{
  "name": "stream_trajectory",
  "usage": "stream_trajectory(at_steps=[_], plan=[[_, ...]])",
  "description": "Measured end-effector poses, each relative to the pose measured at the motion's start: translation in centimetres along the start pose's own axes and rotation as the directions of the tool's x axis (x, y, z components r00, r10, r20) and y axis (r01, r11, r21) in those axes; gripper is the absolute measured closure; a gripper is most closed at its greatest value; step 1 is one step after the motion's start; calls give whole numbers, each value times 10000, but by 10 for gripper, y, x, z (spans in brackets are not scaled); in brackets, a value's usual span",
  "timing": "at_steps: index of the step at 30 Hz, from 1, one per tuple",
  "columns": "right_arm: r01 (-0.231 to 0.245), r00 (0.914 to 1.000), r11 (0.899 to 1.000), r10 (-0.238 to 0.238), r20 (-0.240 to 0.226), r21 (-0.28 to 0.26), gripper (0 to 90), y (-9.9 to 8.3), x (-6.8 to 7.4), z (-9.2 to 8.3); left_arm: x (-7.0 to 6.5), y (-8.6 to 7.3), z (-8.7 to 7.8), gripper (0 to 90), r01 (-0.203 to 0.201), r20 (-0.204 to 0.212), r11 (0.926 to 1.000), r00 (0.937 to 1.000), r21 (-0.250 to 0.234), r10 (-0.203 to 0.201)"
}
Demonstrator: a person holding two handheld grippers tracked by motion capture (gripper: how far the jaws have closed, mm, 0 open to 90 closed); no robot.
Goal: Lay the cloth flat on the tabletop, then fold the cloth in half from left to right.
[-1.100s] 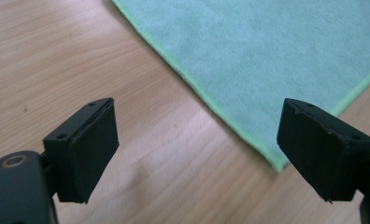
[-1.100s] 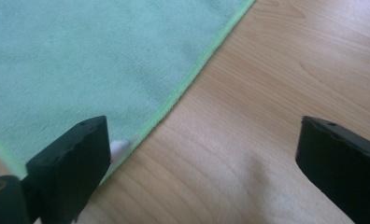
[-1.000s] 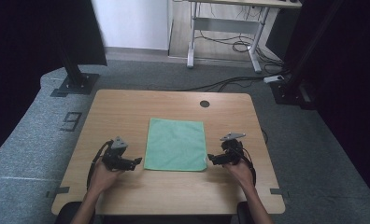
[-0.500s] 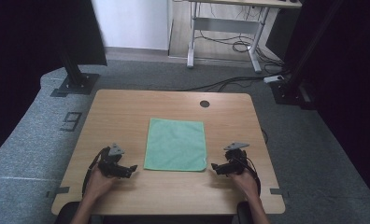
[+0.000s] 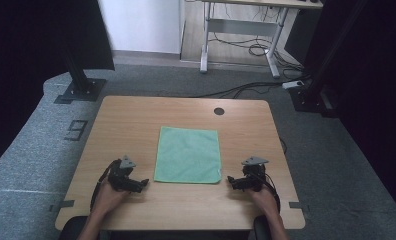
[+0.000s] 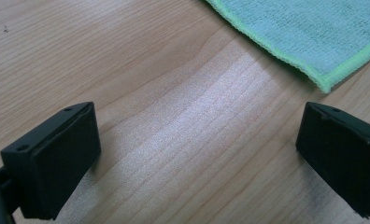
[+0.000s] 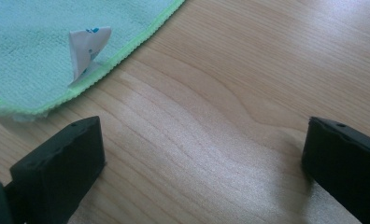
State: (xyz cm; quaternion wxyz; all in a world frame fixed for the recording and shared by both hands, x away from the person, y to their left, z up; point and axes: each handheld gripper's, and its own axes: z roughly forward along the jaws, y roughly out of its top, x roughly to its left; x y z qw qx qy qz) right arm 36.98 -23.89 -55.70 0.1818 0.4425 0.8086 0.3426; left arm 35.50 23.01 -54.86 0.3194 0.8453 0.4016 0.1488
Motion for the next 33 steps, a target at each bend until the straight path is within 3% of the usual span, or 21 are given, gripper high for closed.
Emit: stream_trajectory(at_steps=[16,24,33], plan=[[-6,10000,10000,6,9,1,0,0,0,0,0,0,0,0,60,-25,10000,10000,7,-60],[-285,9993,9994,280,248,202,0,1,-2,-2,0,0,0,0,61,-24,10000,10000,8,-61],[66,9995,10000,-65,-298,15,0,18,16,-10,0,0,0,0,61,-31,10000,10000,11,-61]])
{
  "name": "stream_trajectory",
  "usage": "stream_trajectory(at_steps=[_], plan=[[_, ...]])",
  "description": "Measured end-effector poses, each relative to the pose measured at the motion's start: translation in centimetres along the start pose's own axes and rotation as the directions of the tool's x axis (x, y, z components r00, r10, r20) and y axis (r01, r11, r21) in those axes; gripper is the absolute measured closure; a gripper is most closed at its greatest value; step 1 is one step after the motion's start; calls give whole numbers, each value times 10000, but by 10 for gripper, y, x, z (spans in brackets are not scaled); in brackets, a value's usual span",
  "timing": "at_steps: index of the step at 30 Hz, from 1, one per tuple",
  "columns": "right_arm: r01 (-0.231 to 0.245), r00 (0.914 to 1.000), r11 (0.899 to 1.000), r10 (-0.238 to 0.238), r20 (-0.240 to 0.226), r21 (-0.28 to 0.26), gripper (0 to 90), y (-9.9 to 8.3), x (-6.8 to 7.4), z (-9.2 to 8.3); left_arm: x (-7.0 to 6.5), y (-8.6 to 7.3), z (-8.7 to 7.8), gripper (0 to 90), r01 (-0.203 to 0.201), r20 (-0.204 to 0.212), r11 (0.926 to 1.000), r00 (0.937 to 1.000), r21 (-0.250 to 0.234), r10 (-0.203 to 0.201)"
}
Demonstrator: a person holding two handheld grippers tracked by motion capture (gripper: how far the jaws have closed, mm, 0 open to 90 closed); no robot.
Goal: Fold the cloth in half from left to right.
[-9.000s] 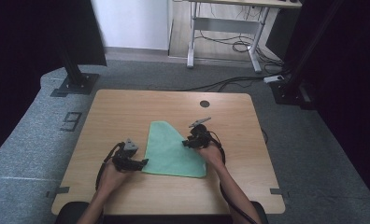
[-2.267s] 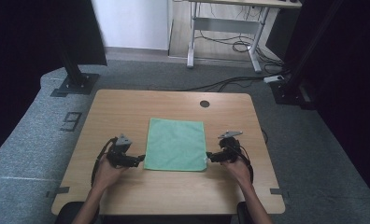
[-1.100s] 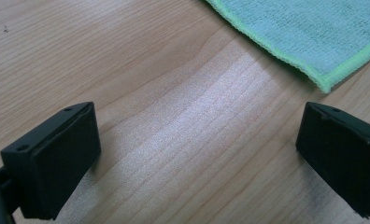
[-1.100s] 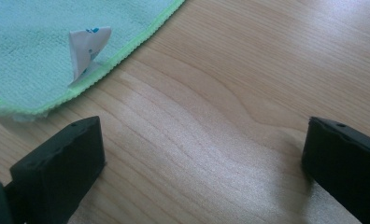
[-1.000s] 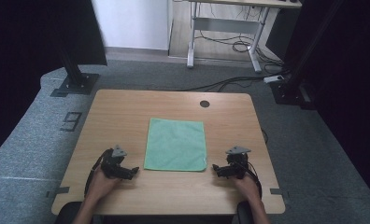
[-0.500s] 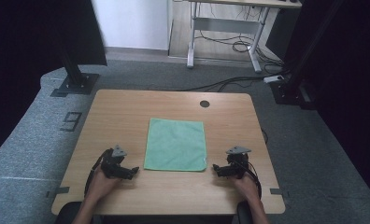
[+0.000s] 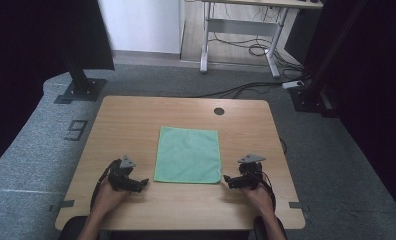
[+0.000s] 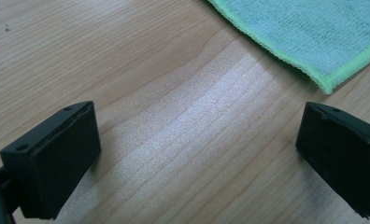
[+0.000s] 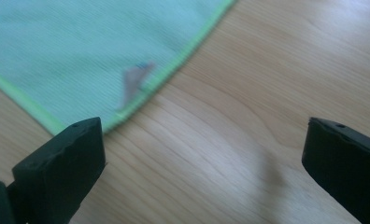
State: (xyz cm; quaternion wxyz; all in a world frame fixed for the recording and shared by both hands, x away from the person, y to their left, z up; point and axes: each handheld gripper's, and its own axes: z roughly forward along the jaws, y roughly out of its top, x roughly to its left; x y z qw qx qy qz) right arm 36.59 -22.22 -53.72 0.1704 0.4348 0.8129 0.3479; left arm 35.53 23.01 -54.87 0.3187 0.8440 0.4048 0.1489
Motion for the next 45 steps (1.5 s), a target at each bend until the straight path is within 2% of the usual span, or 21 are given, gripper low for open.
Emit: stream_trajectory(at_steps=[5,10,14,17,20,25,29,34,37,42,45], plan=[[185,9993,9995,-193,-322,-257,0,12,13,1,0,0,0,0,-1,7,10000,10000,-3,1],[451,9990,9984,-451,-15,328,3,19,22,15,0,0,0,0,3,-11,10000,10000,0,-3],[476,9978,9952,-513,414,859,21,13,17,24,0,0,0,0,4,-12,10000,10000,0,-4],[245,9991,9958,-275,333,882,29,10,10,25,0,0,0,0,6,-12,10000,10000,-2,-6],[494,9961,9950,-555,692,871,42,9,6,21,0,0,0,0,2,-13,10000,10000,2,-2],[138,9939,9965,-227,1081,825,42,4,-7,15,0,0,0,0,6,-11,10000,10000,0,-6],[-235,9899,9967,124,1412,774,42,-2,-23,9,0,0,0,0,18,-19,10000,10000,-2,-18],[-664,9793,9954,516,1955,697,42,-7,-42,3,0,1,1,0,61,-65,10000,10000,4,-61],[-927,9793,9939,803,1857,591,45,-10,-47,2,-1,1,1,0,67,-72,10000,10000,-3,-67],[-1075,9793,9929,970,1777,502,47,-12,-48,2,0,7,3,0,86,-38,9998,10000,177,-86],[-1482,9775,9885,1416,1566,309,36,-16,-51,3,4,13,6,24,218,34,9996,9998,194,-219]])
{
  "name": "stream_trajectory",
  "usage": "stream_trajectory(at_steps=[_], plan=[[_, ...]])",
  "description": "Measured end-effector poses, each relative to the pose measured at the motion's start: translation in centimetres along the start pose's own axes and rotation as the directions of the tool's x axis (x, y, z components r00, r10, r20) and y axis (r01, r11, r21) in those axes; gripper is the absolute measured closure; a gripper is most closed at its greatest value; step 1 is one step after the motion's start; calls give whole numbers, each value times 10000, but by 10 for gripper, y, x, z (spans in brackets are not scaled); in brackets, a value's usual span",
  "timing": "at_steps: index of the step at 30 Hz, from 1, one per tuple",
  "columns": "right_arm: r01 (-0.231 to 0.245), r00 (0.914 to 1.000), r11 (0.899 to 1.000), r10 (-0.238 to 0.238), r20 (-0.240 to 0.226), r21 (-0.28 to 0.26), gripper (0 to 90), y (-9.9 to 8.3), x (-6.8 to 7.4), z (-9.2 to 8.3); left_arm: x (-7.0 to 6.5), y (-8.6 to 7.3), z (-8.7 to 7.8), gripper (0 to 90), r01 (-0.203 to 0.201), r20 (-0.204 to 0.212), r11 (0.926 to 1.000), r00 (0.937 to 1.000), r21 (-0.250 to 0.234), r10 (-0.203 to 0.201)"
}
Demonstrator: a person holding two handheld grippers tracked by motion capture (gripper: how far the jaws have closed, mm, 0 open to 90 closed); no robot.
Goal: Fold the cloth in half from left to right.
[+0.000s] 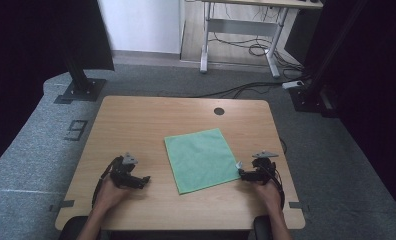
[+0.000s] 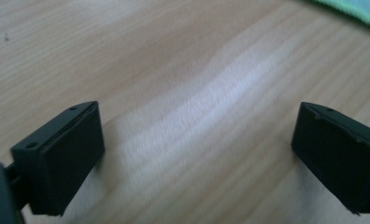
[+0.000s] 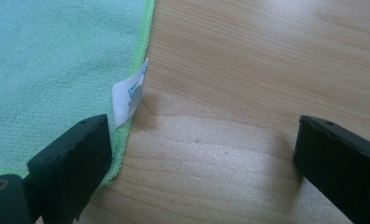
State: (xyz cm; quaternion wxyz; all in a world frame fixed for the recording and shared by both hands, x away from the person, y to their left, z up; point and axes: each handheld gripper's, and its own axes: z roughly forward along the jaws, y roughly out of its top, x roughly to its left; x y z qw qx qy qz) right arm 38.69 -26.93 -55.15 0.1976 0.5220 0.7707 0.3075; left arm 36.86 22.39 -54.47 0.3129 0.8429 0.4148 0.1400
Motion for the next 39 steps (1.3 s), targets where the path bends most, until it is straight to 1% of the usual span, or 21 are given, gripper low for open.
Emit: stream_trajectory(at_steps=[1,4,8,9,13,18,22,30,39], plan=[[1,10000,10000,-1,-7,-65,30,-1,-1,0,1,2,1,30,54,40,10000,10000,-28,-54],[-19,10000,9998,19,4,-188,17,-3,-1,0,5,13,4,44,158,-84,9995,9998,-257,-160],[30,10000,9990,-31,-18,-451,0,-6,-2,2,10,32,11,52,378,92,9973,9993,-636,-373],[40,10000,9988,-41,-24,-494,0,-7,-2,2,11,37,12,55,353,113,9972,9993,-667,-346],[56,10000,9986,-57,-26,-519,0,-7,-3,2,14,66,24,56,57,-98,9976,9999,-694,-64],[56,10000,9986,-57,-26,-517,0,-7,-3,2,19,94,34,56,-11,-297,9967,9996,-815,-14],[56,10000,9986,-57,-26,-519,0,-7,-3,2,24,105,44,57,106,-389,9966,9991,-821,-139],[53,10000,9986,-55,-25,-519,0,-7,-3,2,35,117,57,58,419,-421,9954,9981,-860,-457],[53,10000,9986,-54,-25,-520,0,-7,-3,2,39,125,71,62,655,-367,9939,9969,-889,-690]])
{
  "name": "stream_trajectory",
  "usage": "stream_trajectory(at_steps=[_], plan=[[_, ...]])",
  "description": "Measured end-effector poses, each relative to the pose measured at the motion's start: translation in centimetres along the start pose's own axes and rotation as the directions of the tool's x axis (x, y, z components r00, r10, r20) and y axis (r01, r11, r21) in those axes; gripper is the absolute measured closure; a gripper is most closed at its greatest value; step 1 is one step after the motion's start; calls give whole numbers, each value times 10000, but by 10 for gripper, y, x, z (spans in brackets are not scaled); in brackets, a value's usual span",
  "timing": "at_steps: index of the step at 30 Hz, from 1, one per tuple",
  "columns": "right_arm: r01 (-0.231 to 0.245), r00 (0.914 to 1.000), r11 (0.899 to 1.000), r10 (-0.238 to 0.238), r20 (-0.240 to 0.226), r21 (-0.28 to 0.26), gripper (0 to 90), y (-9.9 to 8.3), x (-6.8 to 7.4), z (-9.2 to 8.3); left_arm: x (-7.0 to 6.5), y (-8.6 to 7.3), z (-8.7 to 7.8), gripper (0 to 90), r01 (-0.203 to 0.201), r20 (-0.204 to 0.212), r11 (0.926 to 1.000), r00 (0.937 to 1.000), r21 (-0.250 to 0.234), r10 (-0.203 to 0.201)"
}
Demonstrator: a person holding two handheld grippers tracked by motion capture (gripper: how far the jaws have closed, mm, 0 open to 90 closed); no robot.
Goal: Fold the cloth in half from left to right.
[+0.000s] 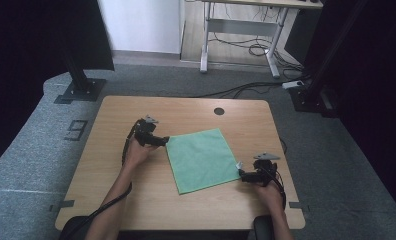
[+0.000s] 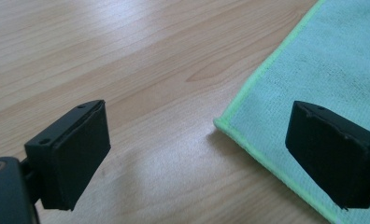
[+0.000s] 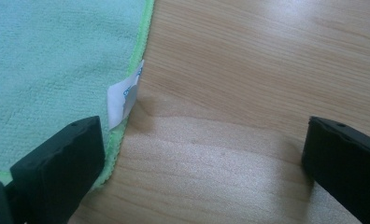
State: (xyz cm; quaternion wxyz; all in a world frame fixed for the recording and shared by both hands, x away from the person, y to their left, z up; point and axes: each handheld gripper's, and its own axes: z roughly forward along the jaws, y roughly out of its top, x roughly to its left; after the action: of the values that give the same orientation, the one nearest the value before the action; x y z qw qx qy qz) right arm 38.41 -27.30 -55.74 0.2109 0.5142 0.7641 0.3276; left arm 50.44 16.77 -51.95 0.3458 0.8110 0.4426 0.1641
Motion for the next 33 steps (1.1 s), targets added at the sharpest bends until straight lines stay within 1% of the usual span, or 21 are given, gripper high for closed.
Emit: stream_trajectory(at_steps=[7,11,13,14,15,17,25,30,33], plan=[[-18,10000,10000,18,-1,-4,0,0,0,0,5,1,14,62,207,-259,9996,9995,201,-202],[-16,10000,10000,16,-1,-5,0,0,0,0,9,-3,23,63,360,-580,9986,9977,383,-337],[-16,10000,10000,16,-4,-5,0,0,0,0,9,-5,27,63,370,-671,9981,9972,486,-337],[-3,10000,10000,3,-1,0,0,0,0,0,9,-7,30,63,287,-754,9978,9969,603,-241],[-2,10000,10000,2,0,0,0,0,0,0,9,-9,31,55,329,-666,9987,9973,380,-304],[0,10000,10000,0,0,-1,0,0,0,0,9,-9,31,56,300,-723,9989,9970,360,-273],[3,10000,10000,-3,-4,-2,0,0,0,0,8,-11,30,58,485,-818,9982,9956,357,-454],[69,9999,10000,-69,-100,11,0,0,-1,0,7,-13,27,57,555,-886,9978,9947,356,-522],[89,9998,9999,-87,-186,112,0,1,-1,0,7,-15,25,56,550,-894,9978,9947,363,-515]])
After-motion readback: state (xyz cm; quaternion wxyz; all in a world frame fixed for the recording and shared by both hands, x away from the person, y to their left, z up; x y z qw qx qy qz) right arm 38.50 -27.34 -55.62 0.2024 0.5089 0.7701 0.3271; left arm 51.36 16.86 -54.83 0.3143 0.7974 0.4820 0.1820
